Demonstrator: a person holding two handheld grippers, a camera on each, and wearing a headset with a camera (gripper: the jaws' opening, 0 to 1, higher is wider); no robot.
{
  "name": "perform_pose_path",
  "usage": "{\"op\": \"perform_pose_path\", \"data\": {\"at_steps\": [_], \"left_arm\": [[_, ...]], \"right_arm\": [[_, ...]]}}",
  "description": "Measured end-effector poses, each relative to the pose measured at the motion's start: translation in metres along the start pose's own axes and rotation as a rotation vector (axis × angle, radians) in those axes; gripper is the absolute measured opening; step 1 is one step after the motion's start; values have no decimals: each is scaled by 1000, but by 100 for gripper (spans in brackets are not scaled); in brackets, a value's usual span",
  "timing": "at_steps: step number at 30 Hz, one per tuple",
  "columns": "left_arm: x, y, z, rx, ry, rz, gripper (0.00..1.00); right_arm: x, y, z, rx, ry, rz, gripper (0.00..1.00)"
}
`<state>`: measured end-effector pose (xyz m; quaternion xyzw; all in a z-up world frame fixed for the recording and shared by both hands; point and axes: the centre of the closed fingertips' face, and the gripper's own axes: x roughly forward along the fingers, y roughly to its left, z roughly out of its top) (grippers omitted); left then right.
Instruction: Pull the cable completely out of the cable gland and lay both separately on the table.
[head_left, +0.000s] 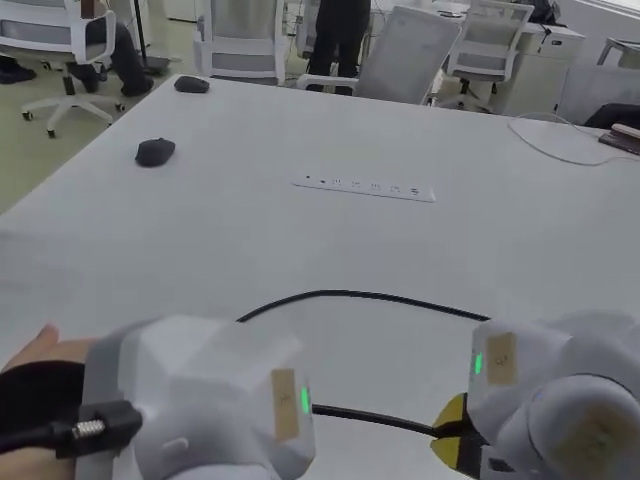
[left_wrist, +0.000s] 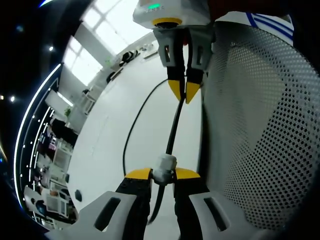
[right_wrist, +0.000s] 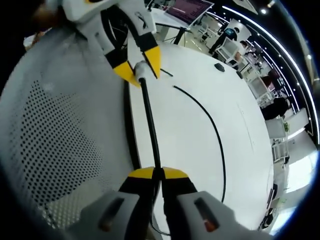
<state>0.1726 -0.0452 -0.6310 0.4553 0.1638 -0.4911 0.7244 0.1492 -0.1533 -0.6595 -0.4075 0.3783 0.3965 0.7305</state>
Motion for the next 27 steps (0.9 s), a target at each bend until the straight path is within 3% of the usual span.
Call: {"op": "perform_pose_path", "data": {"at_steps": [3,6,8,9,11,17,18,21,23,27], "left_arm": [[0,0,0,-1,0,-2,17],[1,-1,0,-6,1,-8,17],[1,0,-2,-5,8,-5,17],[1,-1,-2,-6,9,-7,17],[0,0,-2,4,11,-1,17],[0,-1,-2,3,11,-4,17],[0,-1,-2,4,12,-4,17],[0,-1,-2,4,12,-3,17],[0,-1,-3,8,15,-1,17],[1,-3,-2,12,14,-7,17]], "right_arm": [[1,-1,-10,-5,46,-1,3],[3,4,-11,-12,70,17,3],[5,11,-6,-72,91,39,9],[6,14,-1,-73,80,40,14],[7,15,12,-52,44,39,14],[9,28,71,-23,-129,56,16],[9,27,81,-14,-171,31,16],[10,29,91,1,-211,23,14],[13,29,91,2,-211,10,14],[11,23,89,6,-223,-26,3]]}}
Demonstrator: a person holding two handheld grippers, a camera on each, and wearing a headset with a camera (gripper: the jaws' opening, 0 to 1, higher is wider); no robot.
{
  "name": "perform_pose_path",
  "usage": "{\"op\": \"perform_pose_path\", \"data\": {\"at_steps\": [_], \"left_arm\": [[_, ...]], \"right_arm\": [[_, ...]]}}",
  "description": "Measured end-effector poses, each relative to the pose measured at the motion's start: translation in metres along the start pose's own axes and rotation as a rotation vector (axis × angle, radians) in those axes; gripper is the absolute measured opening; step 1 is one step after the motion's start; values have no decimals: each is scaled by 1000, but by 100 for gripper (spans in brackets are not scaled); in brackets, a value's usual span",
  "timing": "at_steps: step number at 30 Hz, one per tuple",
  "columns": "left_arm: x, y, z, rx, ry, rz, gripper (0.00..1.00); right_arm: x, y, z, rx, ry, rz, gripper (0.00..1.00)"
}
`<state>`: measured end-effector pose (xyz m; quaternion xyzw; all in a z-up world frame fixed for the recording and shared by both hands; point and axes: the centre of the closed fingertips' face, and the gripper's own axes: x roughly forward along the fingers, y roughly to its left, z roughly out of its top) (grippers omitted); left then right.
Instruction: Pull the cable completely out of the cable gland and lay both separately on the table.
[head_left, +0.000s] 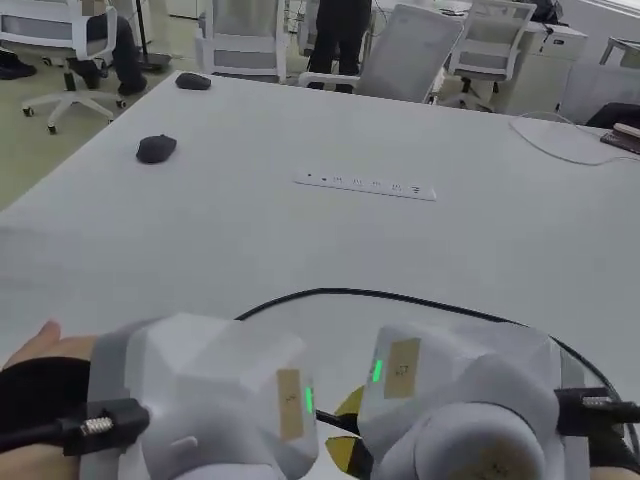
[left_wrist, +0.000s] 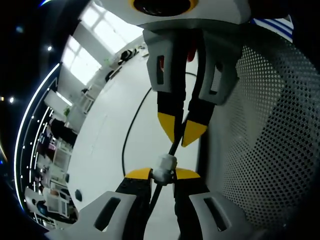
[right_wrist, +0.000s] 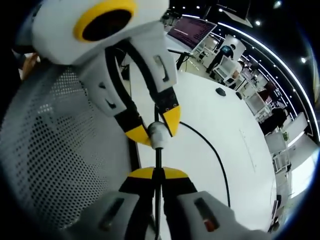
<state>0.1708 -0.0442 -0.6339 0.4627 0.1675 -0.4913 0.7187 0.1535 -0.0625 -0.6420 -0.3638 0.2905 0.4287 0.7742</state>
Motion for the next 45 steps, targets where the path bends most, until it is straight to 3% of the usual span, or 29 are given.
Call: {"op": "perform_pose_path", "data": {"at_steps": [4,9,13,16,21,28,32,34,38,40,41,42,43,45], "left_arm": [[-1,1,3,-7,-13,3,17],[-2,5,2,-13,-13,18,17],[-2,6,2,-16,-16,20,17],[-2,6,3,-18,-20,23,17],[-3,7,3,-22,-22,28,17],[-3,8,3,-24,-23,29,17],[-4,8,4,-23,-26,29,17],[-5,8,9,-28,-48,33,17],[-4,7,5,-16,-27,30,17],[-4,7,8,-7,-38,33,17],[-4,6,9,-2,-38,32,17],[-4,6,8,1,-35,31,17],[-4,6,8,6,-32,31,17],[-4,6,8,10,-32,32,17]], "right_arm": [[-2,-2,-1,6,-4,-8,3],[-7,-7,-12,1,33,-8,3],[-17,-13,-39,-66,131,-21,3],[-22,-16,-54,-41,163,-17,3],[-28,-18,-76,-15,218,6,3],[-31,-18,-90,14,263,27,3],[-34,-8,-101,20,326,87,4],[-34,-8,-94,22,308,89,6],[-33,-7,-75,47,253,86,16],[-28,-7,-57,66,178,81,15],[-24,-4,-43,142,111,85,15],[-23,-1,-34,161,81,97,15],[-21,-1,-23,145,47,99,15],[-17,0,-12,122,28,78,15]]}}
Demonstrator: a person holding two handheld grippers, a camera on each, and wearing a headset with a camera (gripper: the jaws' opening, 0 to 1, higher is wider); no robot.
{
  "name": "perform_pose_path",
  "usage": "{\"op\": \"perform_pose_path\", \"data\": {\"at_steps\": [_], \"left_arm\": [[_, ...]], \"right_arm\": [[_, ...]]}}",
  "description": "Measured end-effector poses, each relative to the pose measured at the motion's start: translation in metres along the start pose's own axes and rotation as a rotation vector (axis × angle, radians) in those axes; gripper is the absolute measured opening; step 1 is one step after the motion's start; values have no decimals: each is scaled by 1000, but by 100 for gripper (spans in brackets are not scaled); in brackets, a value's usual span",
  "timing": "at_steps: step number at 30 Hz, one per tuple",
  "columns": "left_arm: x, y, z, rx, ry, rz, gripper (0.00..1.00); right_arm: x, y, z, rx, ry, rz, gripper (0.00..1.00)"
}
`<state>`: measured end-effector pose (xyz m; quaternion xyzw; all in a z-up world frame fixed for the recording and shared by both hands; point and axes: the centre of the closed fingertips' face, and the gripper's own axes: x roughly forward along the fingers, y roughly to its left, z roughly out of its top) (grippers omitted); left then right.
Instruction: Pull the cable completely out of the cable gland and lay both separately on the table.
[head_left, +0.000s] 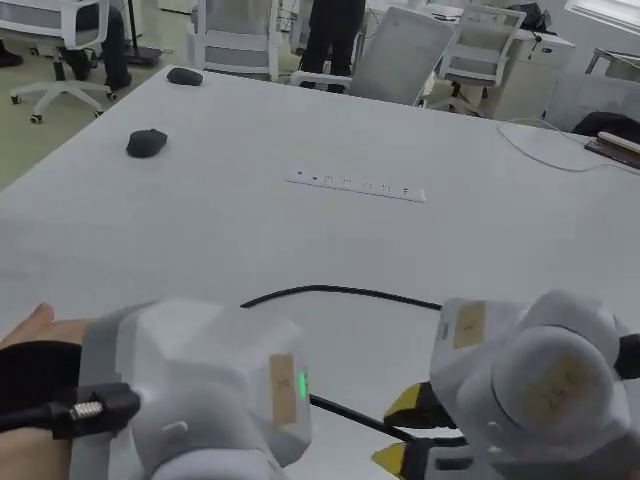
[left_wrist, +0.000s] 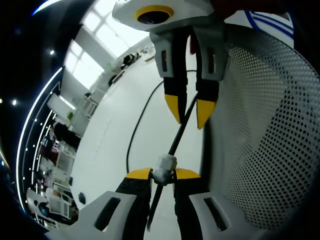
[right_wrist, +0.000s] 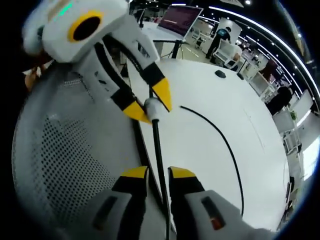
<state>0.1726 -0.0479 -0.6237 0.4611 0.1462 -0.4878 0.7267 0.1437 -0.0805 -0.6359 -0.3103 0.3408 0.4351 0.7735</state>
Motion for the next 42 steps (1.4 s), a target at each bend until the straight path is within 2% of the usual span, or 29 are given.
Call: {"op": "perform_pose_path", "data": {"at_steps": [2,5,9,13,17,20,25,27,28,31,33,36,38,39,40,42], "left_arm": [[0,0,0,3,-2,-1,17],[1,-2,0,8,2,-7,17],[0,-1,1,12,-3,-4,17],[0,-1,2,13,-8,-4,17],[-1,1,1,12,-6,4,17],[-1,1,1,9,-11,3,17],[-2,3,3,-3,-25,8,17],[-3,4,3,-10,-27,13,17],[-3,4,3,-12,-28,13,17],[-3,5,5,-22,-39,14,17],[-3,4,5,-23,-40,11,17],[-3,5,5,-26,-42,16,17],[-4,5,5,-39,-46,15,17],[-4,5,6,-40,-50,15,17],[-4,5,6,-41,-53,11,17],[-3,4,6,-37,-50,11,17]], "right_arm": [[7,0,14,-44,-39,-26,13],[9,2,26,-63,-64,-24,12],[9,0,27,-93,-57,-24,3],[6,0,20,-85,-46,-26,3],[2,-4,4,-103,4,-43,3],[-1,-10,-16,-118,76,-58,3],[-10,-21,-51,-92,175,-80,3],[-11,-24,-59,-88,200,-84,3],[-13,-28,-70,-74,232,-92,3],[-15,-33,-81,-79,271,-102,3],[-16,-34,-84,-69,278,-99,3],[-14,-30,-82,-66,279,-83,5],[-12,-35,-77,-44,272,-133,21],[-12,-33,-71,-57,259,-120,24],[-10,-30,-64,-68,238,-106,22],[-2,-22,-38,-53,151,-73,22]]}}
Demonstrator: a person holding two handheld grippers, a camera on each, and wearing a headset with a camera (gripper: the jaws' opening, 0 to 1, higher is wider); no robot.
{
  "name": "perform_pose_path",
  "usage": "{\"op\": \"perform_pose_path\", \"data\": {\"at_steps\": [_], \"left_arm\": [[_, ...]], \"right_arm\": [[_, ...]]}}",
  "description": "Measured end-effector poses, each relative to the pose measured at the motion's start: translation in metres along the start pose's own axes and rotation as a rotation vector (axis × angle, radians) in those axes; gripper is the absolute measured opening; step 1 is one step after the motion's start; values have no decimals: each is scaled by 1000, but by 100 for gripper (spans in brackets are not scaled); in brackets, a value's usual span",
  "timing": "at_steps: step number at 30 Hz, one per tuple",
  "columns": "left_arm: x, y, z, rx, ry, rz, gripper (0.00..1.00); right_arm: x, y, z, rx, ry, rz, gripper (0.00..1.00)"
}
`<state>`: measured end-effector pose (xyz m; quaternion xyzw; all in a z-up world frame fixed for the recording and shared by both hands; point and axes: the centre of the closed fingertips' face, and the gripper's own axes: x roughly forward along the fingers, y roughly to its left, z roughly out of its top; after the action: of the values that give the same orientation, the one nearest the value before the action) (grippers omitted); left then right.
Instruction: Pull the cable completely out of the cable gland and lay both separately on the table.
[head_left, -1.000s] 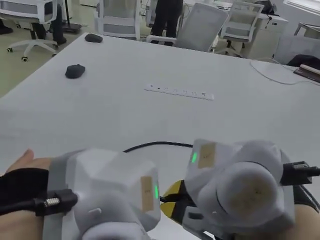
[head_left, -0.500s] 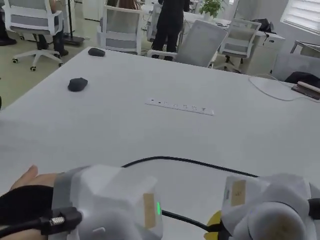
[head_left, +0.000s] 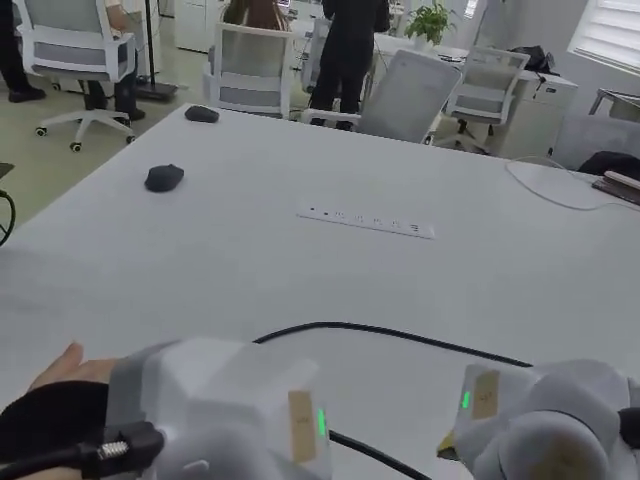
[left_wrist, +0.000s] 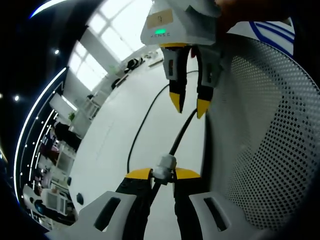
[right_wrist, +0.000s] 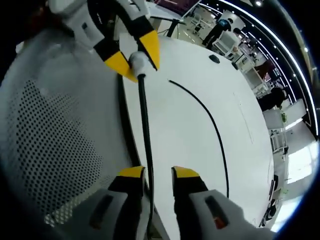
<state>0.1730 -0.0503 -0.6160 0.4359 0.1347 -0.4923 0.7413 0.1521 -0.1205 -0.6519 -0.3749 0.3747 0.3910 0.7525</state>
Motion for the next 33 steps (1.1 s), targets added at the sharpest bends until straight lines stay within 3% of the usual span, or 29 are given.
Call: {"op": "perform_pose_path", "data": {"at_steps": [2,4,6,8,9,12,25,33], "left_arm": [[0,0,0,-2,1,0,17],[-1,2,1,2,-7,9,17],[-1,2,2,7,-11,14,17],[-1,2,3,8,-13,15,17],[-1,2,2,8,-9,16,17],[-2,4,1,-7,-8,21,17],[-2,10,-5,-29,13,46,17],[-1,9,-7,-30,24,43,17]], "right_arm": [[2,8,26,-26,-71,37,24],[5,10,48,-58,-116,31,22],[7,13,63,-127,-144,29,19],[6,12,66,-137,-145,25,9],[5,11,65,-141,-145,25,3],[4,7,61,-122,-139,29,3],[-4,-10,12,-109,-34,2,3],[-11,-36,-14,-64,14,-46,3]]}}
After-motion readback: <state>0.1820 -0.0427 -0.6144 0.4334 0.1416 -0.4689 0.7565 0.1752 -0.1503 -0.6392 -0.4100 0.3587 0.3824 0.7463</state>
